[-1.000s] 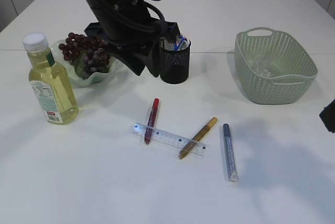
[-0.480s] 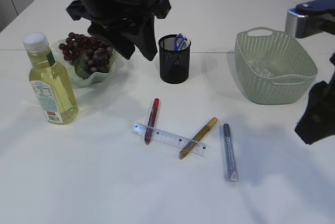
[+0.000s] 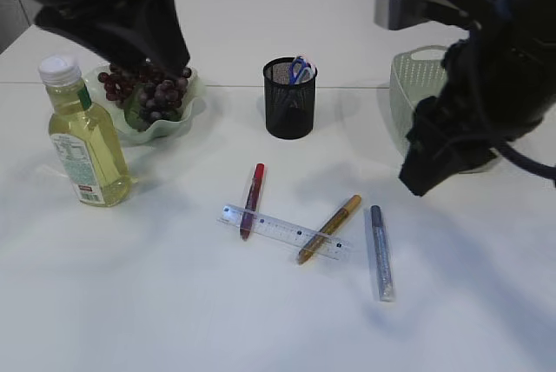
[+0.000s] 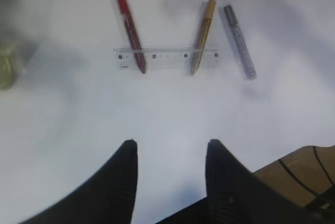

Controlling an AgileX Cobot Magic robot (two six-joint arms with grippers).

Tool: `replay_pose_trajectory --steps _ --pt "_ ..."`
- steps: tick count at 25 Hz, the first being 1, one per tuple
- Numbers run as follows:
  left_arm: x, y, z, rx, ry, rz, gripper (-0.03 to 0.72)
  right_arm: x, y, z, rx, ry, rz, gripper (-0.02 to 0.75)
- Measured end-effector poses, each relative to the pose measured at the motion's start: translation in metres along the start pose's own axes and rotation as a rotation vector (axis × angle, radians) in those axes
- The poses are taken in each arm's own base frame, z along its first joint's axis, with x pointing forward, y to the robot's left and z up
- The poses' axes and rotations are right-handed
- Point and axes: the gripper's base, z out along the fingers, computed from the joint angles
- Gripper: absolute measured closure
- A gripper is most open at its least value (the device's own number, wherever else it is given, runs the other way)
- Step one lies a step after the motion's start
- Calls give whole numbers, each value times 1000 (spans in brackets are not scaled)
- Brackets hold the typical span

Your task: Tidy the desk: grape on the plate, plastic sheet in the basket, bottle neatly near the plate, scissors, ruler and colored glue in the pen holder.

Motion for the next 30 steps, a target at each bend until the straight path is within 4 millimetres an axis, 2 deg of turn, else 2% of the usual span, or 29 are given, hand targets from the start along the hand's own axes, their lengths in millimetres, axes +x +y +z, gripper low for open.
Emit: replay_pose_trajectory --steps 7,12,14,20,26,30 --pt "42 10 -44 12 -59 -24 373 -39 21 29 -38 28 -141 389" --pt "75 17 -79 37 -130 -42 373 -69 31 59 -66 86 -203 389" --pt "88 20 -90 47 -160 -46 373 -83 31 68 -68 84 -211 389" --pt "117 30 -108 40 -209 -42 369 -115 27 87 -59 60 -239 389" --pt "136 40 -116 -5 -248 -37 368 -121 22 116 -69 110 -258 377" --pt "143 42 -120 0 -261 -38 368 -119 19 140 -78 162 -254 265"
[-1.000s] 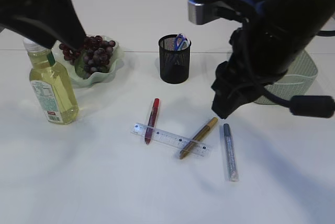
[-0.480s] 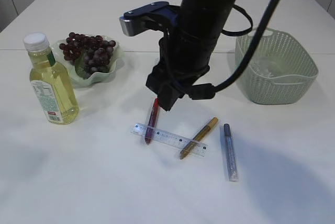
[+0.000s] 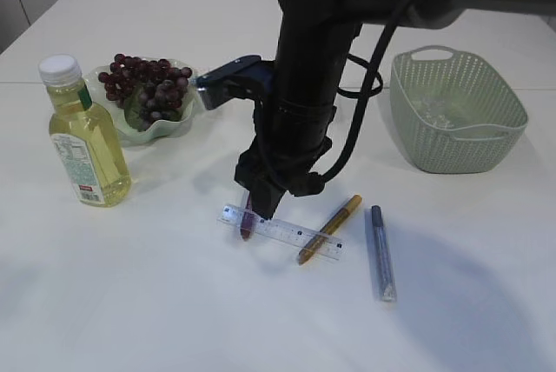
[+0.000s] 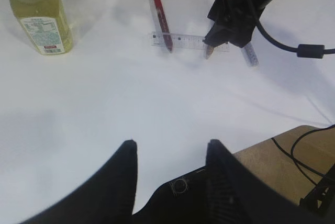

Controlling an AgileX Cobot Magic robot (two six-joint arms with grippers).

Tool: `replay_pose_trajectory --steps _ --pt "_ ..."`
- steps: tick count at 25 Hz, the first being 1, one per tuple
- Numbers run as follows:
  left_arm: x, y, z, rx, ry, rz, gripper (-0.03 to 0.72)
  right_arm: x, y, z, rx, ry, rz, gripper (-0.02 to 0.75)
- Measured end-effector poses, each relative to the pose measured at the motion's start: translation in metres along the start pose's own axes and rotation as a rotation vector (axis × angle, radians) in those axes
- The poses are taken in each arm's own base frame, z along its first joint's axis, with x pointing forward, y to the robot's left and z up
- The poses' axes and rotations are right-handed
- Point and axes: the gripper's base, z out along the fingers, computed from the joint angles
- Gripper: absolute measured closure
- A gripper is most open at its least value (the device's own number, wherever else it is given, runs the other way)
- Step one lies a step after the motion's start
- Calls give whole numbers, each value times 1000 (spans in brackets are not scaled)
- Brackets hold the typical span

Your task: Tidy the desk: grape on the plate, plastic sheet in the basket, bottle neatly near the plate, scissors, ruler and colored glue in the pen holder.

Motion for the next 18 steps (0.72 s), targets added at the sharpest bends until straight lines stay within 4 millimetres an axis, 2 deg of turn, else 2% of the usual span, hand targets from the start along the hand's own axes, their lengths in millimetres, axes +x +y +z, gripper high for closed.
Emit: replay_pose_trajectory --steps 4,18 --pt "3 1 -5 6 -16 0 368 0 -6 15 20 41 -30 223" --pt "9 3 -9 10 -27 -5 367 -14 -21 42 68 43 -61 215"
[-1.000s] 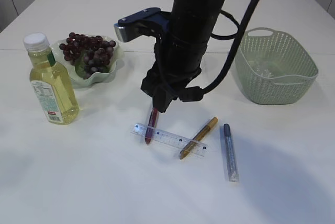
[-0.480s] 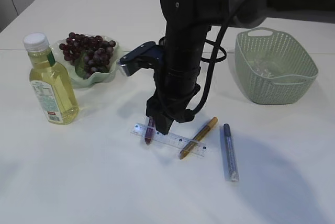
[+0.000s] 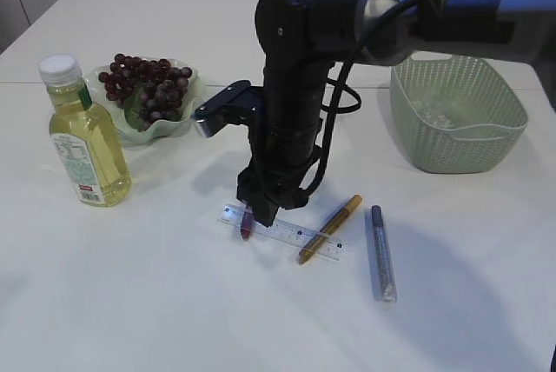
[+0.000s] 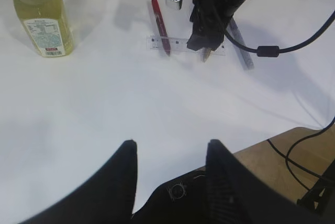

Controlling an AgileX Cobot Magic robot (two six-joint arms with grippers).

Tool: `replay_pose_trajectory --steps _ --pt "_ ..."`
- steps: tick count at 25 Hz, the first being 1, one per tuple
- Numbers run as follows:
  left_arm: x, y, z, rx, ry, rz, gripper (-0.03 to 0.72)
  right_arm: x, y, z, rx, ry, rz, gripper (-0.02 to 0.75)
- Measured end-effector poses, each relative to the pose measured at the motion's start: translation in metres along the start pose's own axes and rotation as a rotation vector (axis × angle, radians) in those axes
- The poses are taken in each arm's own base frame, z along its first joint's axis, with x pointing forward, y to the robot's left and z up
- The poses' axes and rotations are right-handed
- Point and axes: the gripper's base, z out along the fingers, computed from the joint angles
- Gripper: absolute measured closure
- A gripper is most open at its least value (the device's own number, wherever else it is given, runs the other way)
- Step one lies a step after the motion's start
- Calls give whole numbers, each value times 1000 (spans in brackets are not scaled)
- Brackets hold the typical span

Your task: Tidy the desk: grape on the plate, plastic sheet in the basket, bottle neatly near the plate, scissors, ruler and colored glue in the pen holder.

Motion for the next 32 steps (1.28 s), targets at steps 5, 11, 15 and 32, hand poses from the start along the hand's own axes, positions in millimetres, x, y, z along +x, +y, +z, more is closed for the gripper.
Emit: replay_pose_trajectory --steps 5,11,15,32 --pt "1 0 1 -2 5 0 367 -1 -2 8 7 12 -5 215" --pt "1 0 1 -2 5 0 367 -1 -4 28 -10 46 -36 215" --pt "1 0 1 -2 5 0 367 -1 -4 31 -13 53 -54 215" --pt "3 1 5 -7 19 0 367 -2 -8 45 -5 62 -69 215"
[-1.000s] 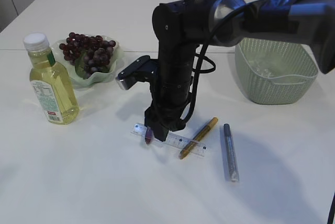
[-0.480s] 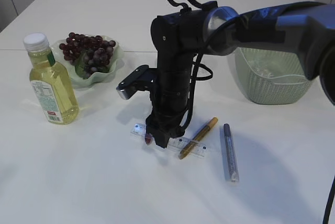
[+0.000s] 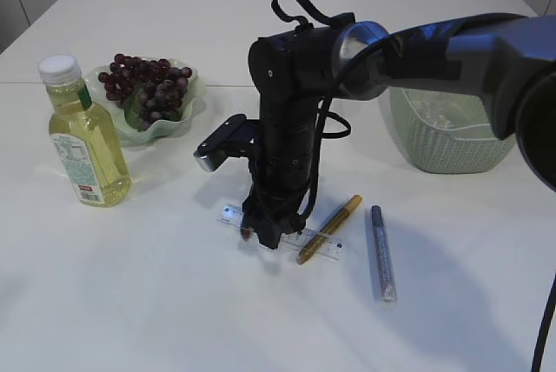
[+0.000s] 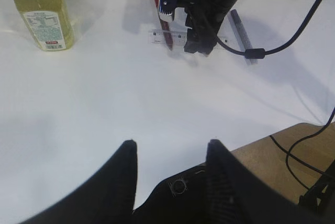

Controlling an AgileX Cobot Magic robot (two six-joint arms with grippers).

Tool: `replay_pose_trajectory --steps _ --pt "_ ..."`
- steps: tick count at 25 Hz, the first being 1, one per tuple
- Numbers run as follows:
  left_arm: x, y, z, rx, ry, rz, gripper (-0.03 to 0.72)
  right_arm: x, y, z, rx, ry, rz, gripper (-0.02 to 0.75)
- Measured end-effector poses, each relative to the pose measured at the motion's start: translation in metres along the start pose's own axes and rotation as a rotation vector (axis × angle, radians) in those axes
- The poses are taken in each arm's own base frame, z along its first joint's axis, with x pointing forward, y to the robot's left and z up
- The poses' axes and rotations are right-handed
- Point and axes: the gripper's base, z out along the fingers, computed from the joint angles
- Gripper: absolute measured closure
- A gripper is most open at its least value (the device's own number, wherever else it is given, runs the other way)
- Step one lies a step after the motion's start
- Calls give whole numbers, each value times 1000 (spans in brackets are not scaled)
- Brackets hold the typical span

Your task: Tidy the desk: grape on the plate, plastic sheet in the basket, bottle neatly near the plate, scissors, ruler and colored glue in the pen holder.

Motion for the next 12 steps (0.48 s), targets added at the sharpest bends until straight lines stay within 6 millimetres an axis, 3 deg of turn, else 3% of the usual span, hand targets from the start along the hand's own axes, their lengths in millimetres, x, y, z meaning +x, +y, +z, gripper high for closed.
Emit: replay_pose_trajectory --steps 12 --pt "0 0 0 0 0 0 367 1 0 0 0 8 -4 215"
